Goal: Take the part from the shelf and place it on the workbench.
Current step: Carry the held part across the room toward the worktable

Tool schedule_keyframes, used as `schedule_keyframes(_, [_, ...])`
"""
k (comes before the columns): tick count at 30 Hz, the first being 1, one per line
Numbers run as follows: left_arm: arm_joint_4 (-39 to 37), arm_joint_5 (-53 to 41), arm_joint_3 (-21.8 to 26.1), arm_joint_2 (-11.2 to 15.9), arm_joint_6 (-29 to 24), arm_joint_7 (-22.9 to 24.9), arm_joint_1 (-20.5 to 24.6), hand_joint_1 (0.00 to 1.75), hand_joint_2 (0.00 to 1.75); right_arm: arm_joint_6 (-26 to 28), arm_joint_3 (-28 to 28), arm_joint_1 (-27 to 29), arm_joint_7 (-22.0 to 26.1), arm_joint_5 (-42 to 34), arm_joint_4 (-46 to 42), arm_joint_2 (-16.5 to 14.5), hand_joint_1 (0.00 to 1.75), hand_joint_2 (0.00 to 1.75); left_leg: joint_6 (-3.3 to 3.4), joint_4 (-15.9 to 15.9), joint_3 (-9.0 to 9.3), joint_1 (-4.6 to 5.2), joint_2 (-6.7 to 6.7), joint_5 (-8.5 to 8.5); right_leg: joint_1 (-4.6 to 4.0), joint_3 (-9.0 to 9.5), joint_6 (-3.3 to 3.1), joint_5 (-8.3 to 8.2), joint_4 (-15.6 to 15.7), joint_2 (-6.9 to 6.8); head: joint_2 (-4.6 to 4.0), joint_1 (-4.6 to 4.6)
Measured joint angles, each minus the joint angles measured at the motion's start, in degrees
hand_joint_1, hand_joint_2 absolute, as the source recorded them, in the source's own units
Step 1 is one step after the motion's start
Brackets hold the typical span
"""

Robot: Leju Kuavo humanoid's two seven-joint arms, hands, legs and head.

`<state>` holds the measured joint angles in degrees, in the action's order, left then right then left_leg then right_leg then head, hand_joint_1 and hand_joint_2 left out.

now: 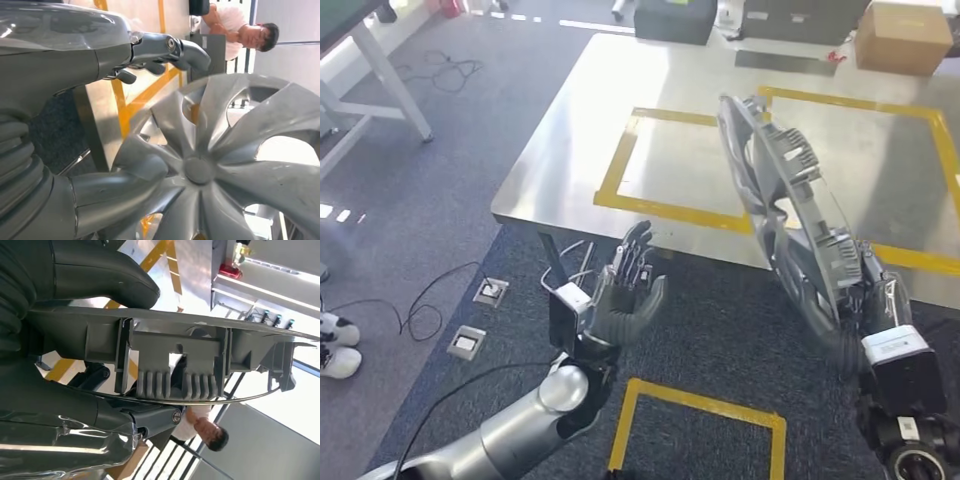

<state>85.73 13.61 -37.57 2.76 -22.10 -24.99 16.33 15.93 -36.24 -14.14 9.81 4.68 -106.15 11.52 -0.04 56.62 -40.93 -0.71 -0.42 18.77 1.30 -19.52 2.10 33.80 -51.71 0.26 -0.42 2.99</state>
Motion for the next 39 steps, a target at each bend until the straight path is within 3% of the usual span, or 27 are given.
schedule_keyframes(2, [0.0,0.1,0.0,-0.2,0.4,-0.1,0.4,0.00,1.75,0.5,1.0,-0.8,-0.2,0.5,-0.4,0.1,1.75,1.75,1.21,-0.3,1.14,0.11,-0.11,1.14,0.32,-0.66,0.64,-0.84,-2.7,-0.02,0.00,-0.15])
schedule_keyframes(3, [-0.1,0.1,0.0,-0.4,0.6,-0.1,0.6,0.00,1.75,0.7,1.5,-1.5,-0.4,0.6,-0.5,0.2,1.75,1.75,1.61,-0.5,1.90,0.11,-0.15,1.64,0.37,-2.45,0.78,-0.97,-5.9,-0.04,0.00,-0.28])
schedule_keyframes(4, [-0.1,0.3,-0.1,-0.5,0.8,-0.2,0.8,0.00,1.75,0.8,2.1,-2.3,-0.7,0.5,-0.5,0.2,1.75,1.75,1.89,-0.6,2.68,0.11,-0.19,2.19,0.34,-5.13,0.77,-0.55,-10.1,-0.06,0.00,-0.41])
schedule_keyframes(6, [-0.5,0.6,-0.3,-0.8,1.2,-0.3,1.2,0.00,1.75,0.8,3.1,-4.1,-1.3,0.1,-0.4,0.4,1.75,1.75,2.23,-0.7,4.27,0.28,-0.20,3.45,0.17,-11.33,0.69,2.34,-17.7,-0.05,0.00,-0.57])
schedule_keyframes(8, [-0.8,0.9,-0.5,-1.1,1.4,-0.4,1.4,0.00,1.75,0.8,3.9,-6.1,-1.7,-0.4,0.1,0.5,1.75,1.75,2.38,-0.7,6.39,0.46,-0.32,4.95,-0.04,-15.75,0.47,5.11,-19.8,-0.05,0.00,-0.58])
schedule_keyframes(9, [-0.9,1.0,-0.6,-1.2,1.5,-0.4,1.5,0.00,1.75,0.8,4.1,-7.1,-1.9,-0.6,0.6,0.6,1.75,1.75,2.40,-0.7,7.64,0.51,-0.39,5.75,-0.16,-16.75,0.26,4.68,-18.4,-0.05,0.00,-0.59])
schedule_keyframes(10, [-1.0,1.1,-0.7,-1.3,1.6,-0.5,1.6,0.00,1.75,0.8,4.3,-7.9,-1.9,-0.7,1.1,0.6,1.75,1.75,2.34,-0.8,8.91,0.54,-0.44,6.58,-0.31,-17.13,-0.03,2.24,-15.7,-0.05,0.00,-0.61])
schedule_keyframes(12, [-1.3,1.2,-0.9,-1.5,1.6,-0.5,1.8,0.00,1.75,0.9,4.7,-9.3,-1.8,-0.8,2.1,0.6,1.75,1.75,2.08,-0.8,10.83,0.64,-0.67,8.06,-0.70,-17.41,-0.67,-6.30,-8.7,-0.02,0.00,-0.86])
schedule_keyframes(13, [-1.4,1.3,-1.0,-1.6,1.7,-0.5,1.9,0.00,1.75,0.9,4.8,-9.7,-1.7,-0.8,2.5,0.6,1.75,1.75,1.83,-0.9,11.37,0.75,-0.84,8.66,-0.89,-17.28,-0.90,-9.58,-6.1,0.00,0.00,-0.98])
schedule_keyframes(14, [-1.5,1.3,-1.0,-1.7,1.7,-0.6,2.0,0.00,1.75,1.0,4.9,-10.1,-1.6,-0.8,2.9,0.6,1.75,1.75,1.55,-0.9,11.73,0.87,-1.01,8.99,-0.97,-17.23,-1.09,-11.39,-4.5,0.04,0.00,-1.08])
schedule_keyframes(17, [-1.5,1.2,-1.0,-1.8,1.9,-0.8,2.4,0.00,1.75,1.4,5.2,-11.6,-1.4,-0.7,4.3,0.6,1.75,1.75,0.61,-0.8,12.49,1.08,-1.00,9.61,-0.79,-15.92,-1.81,-11.50,-3.5,0.05,0.00,-0.77])
schedule_keyframes(19, [-1.6,1.1,-1.1,-1.9,2.1,-0.9,2.7,0.00,1.75,1.7,5.2,-13.1,-0.9,-0.7,6.0,0.6,1.75,1.75,0.02,3.3,10.29,0.98,-0.63,10.95,-0.71,-15.01,-2.35,-11.40,-3.5,0.05,0.00,-0.56])
schedule_keyframes(21, [-1.7,1.0,-1.1,-1.9,2.3,-1.0,2.8,0.00,1.75,2.1,5.3,-14.7,-0.4,-0.7,8.1,0.6,1.75,1.75,-0.31,11.0,5.00,0.88,-0.35,13.65,-0.74,-14.40,-2.61,-10.88,-3.5,0.04,0.00,-0.42])
schedule_keyframes(23, [-2.1,0.9,-1.1,-1.9,2.7,-1.2,2.8,0.00,1.75,2.4,5.4,-16.3,-0.2,-0.7,10.4,0.6,1.75,1.75,-0.20,15.0,0.71,0.87,-0.27,15.47,-0.77,-13.55,-2.63,-10.16,-3.5,0.11,0.00,-0.24])
schedule_keyframes(24, [-2.2,0.8,-1.1,-2.0,2.8,-1.3,2.8,0.00,1.75,2.5,5.4,-17.0,0.0,-0.7,11.6,0.6,1.75,1.75,0.01,14.0,-0.05,0.88,-0.26,14.82,-0.80,-12.96,-2.60,-9.66,-3.5,0.17,0.00,-0.15])
schedule_keyframes(25, [-2.4,0.7,-1.1,-2.0,3.0,-1.5,2.8,0.00,1.75,2.5,5.4,-17.7,0.1,-0.6,12.9,0.6,1.75,1.75,0.26,11.1,0.17,0.90,-0.26,12.57,-0.84,-12.27,-2.54,-9.13,-3.5,0.22,0.00,-0.06])
schedule_keyframes(27, [-2.8,0.4,-1.1,-2.0,3.3,-2.0,2.9,0.00,1.75,2.5,5.5,-19.5,0.5,-0.3,15.9,0.6,1.75,1.75,0.89,3.1,1.73,1.17,-0.25,5.71,-0.93,-11.19,-2.28,-8.10,-3.5,0.32,0.00,-0.04])
schedule_keyframes(28, [-3.0,0.2,-1.1,-2.0,3.5,-2.2,3.0,0.00,1.75,2.6,5.6,-20.4,0.8,-0.1,17.5,0.6,1.75,1.75,1.14,0.3,2.34,1.36,-0.25,3.10,-0.97,-10.92,-2.03,-7.68,-3.5,0.40,0.00,-0.05])
schedule_keyframes(29, [-3.2,-0.1,-1.1,-2.0,3.6,-2.4,3.0,0.00,1.75,2.7,5.6,-21.2,1.2,0.1,19.1,0.6,1.75,1.75,1.37,-1.2,2.62,1.57,-0.26,1.57,-0.94,-10.83,-1.72,-7.37,-3.5,0.47,0.00,-0.06])
schedule_keyframes(31, [-3.3,-0.6,-1.0,-2.2,3.7,-2.6,3.1,0.00,1.75,3.0,5.9,-22.7,1.8,0.6,21.8,0.5,1.75,1.75,1.56,-1.7,2.83,1.69,-0.29,1.09,-0.92,-10.61,-1.14,-7.02,-3.2,0.58,0.00,0.05])
schedule_keyframes(35, [-3.5,-1.0,-1.0,-2.5,3.9,-2.7,3.2,0.00,1.75,3.2,6.4,-24.6,2.6,1.2,26.6,0.5,1.75,1.75,1.06,-2.3,3.31,1.52,-0.54,0.88,-0.94,-10.06,-1.33,-7.13,-2.8,0.46,0.00,-0.03])
schedule_keyframes(39, [-3.9,-1.1,-1.0,-2.5,4.0,-2.7,3.2,0.00,1.75,3.2,6.5,-25.5,2.8,1.3,30.2,0.4,1.75,1.75,1.45,-2.3,3.24,1.61,-0.96,1.18,-0.89,-9.70,-1.27,-6.82,-2.1,0.10,0.00,-0.12])
